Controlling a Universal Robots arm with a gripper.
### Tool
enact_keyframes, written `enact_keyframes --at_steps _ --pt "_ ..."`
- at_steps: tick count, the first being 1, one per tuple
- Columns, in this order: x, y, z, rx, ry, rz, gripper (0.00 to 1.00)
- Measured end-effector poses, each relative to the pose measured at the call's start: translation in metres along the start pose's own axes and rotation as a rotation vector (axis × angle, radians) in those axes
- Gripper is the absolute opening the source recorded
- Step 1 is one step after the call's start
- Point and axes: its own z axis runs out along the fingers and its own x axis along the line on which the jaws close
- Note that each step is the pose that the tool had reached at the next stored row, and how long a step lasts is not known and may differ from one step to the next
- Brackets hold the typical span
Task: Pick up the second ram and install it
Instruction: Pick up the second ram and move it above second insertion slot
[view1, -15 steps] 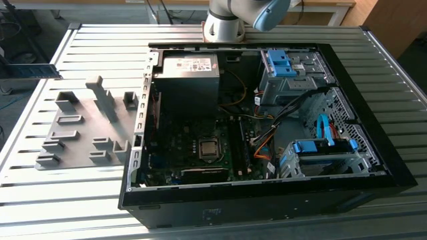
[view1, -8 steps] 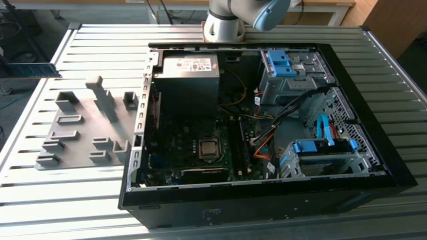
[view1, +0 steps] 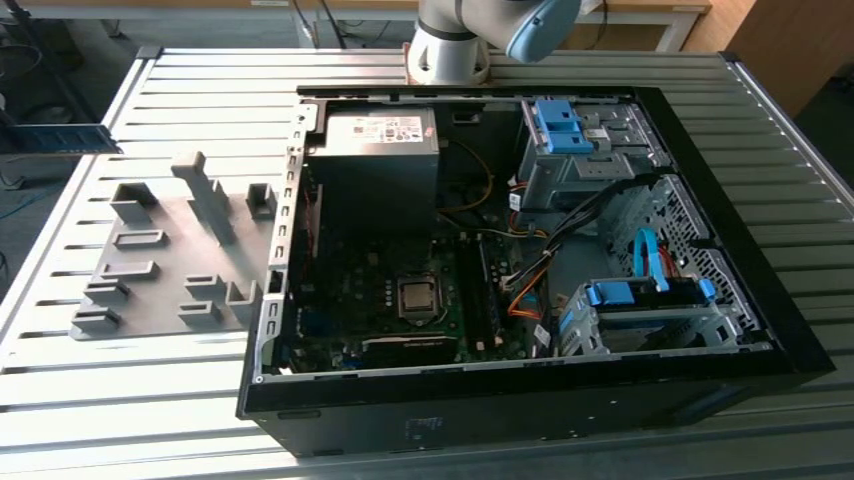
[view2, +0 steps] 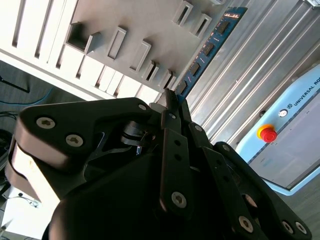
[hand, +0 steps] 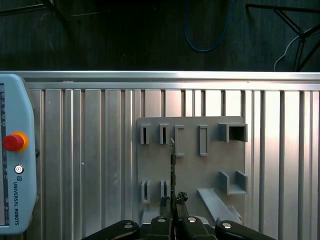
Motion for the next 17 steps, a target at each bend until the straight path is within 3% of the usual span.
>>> enact_keyframes --at_steps 17 --pt "0.0000 -0.0001 -0.0038 -0.0001 0.0001 0.000 0.14"
